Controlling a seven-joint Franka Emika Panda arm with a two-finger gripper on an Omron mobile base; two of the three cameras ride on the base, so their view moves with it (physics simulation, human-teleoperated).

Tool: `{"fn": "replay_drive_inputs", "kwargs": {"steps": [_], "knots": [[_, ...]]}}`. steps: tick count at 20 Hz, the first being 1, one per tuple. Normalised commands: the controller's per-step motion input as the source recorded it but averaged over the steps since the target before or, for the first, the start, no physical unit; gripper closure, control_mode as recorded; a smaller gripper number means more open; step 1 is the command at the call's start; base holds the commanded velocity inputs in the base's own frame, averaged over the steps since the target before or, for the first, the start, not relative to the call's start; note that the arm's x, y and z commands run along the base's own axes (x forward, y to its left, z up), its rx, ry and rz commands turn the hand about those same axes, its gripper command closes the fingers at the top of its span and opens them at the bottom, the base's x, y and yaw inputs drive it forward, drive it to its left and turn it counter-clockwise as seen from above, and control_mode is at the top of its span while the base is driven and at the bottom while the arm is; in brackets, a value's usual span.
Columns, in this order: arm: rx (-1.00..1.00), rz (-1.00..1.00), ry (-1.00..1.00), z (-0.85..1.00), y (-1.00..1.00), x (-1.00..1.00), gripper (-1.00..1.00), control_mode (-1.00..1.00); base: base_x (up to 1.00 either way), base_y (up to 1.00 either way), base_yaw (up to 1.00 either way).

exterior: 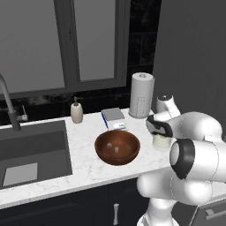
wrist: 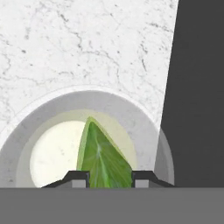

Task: Grab a lemon wedge from the fridge and one ice cube from the ice bowl, and put them in the glass of lemonade.

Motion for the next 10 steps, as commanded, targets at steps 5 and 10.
{"fn": "replay_drive_inputs", "kwargs": {"steps": [5,10], "knots": [[0.03,0.0,0.0,0.09,0.0,0.01,1.0,-1.0,0.0,0.0,0.0],[0.0,0.0,0.0,0.11,0.0,0.01,1.0,-1.0,0.0,0.0,0.0]]}}
